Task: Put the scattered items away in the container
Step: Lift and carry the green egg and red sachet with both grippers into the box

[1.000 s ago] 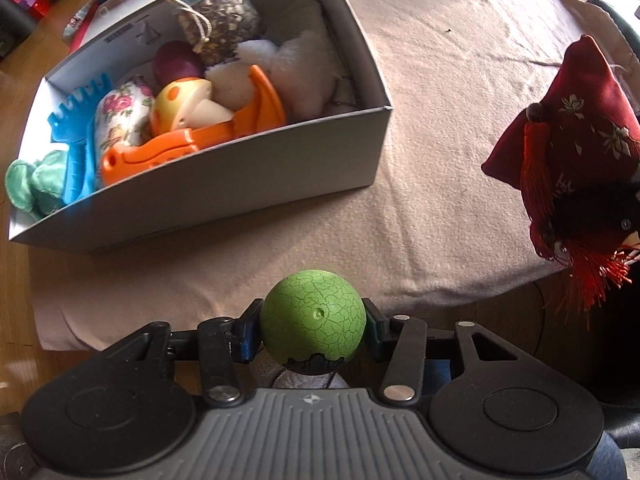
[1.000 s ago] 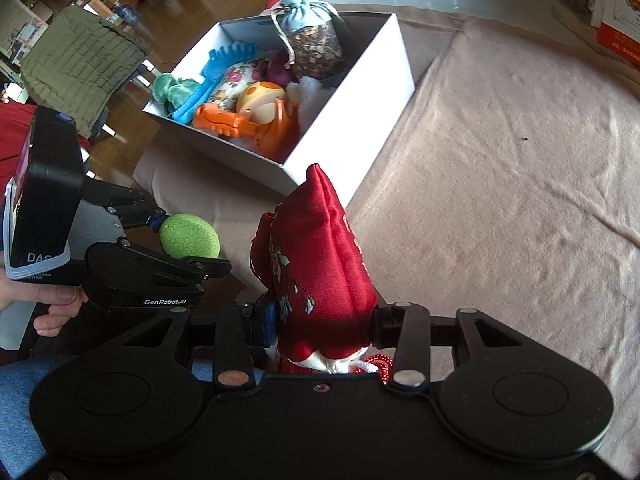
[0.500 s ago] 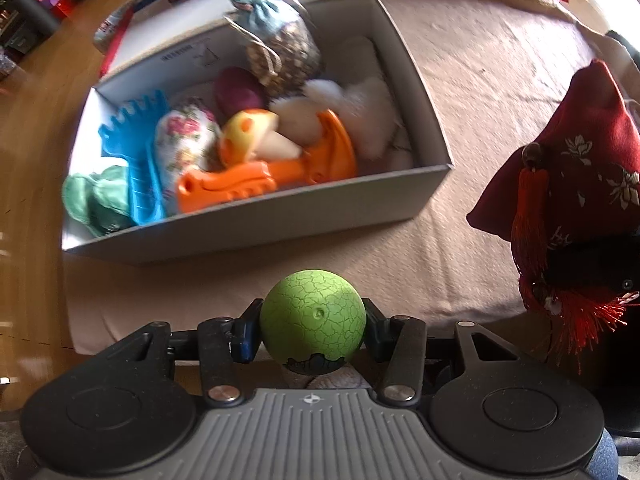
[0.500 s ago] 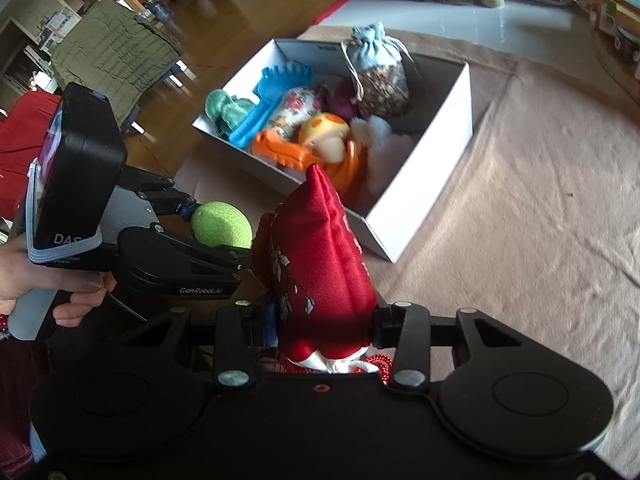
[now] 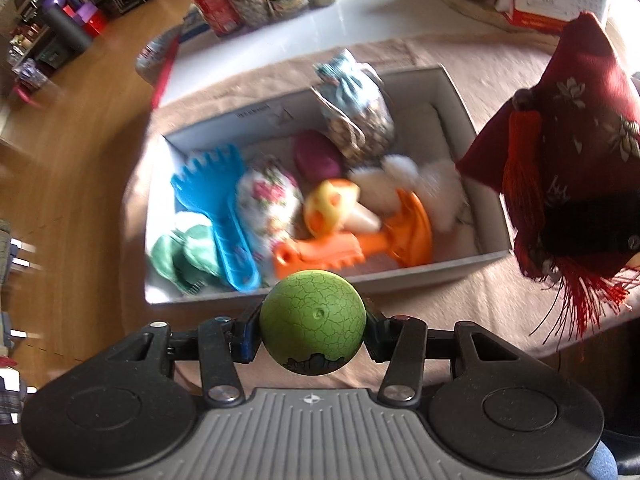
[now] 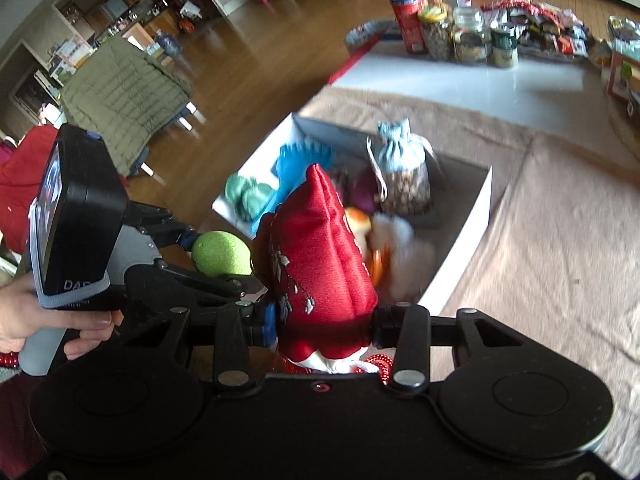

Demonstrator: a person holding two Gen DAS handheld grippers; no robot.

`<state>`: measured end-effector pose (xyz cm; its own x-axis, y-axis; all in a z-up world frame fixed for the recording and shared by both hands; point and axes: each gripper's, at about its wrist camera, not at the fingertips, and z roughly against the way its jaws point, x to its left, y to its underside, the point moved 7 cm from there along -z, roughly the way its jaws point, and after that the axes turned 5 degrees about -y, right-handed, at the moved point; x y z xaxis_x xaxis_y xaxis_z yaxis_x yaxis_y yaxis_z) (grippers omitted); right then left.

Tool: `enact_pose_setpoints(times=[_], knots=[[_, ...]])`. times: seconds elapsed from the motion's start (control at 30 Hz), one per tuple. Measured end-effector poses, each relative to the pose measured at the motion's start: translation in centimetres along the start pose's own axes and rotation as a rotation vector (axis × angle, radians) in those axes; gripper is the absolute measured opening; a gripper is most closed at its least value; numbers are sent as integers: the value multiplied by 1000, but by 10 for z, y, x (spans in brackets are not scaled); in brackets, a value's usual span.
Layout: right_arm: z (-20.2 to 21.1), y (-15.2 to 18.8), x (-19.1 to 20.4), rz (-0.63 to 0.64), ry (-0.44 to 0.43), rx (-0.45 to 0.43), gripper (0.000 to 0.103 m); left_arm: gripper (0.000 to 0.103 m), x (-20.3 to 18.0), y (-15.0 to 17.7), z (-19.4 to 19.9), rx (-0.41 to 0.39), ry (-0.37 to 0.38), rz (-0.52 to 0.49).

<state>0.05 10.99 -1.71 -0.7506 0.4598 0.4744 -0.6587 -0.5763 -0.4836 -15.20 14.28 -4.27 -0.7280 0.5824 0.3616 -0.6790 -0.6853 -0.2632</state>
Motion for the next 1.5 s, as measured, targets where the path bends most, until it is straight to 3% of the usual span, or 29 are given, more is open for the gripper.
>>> enact_pose_setpoints(times=[0.4,0.7,1.0,1.3,1.5], knots=[[-19,-35,-19,-47,40,-30,44,50,26,-25,-32,12,-54,11],[-60,-40,-28,-79,54,31,44,50,25,-46,-64,15,-54,29],[-94,-39,-26,-67,64,84,44,50,48,-78,-92,20,-139,37],[-108,-42,-29,-54,66,97,44,50,60,-88,-114,45,-37,147],[-111,-44,-30,-51,64,96,44,51,59,-87,-121,61,-34,160]])
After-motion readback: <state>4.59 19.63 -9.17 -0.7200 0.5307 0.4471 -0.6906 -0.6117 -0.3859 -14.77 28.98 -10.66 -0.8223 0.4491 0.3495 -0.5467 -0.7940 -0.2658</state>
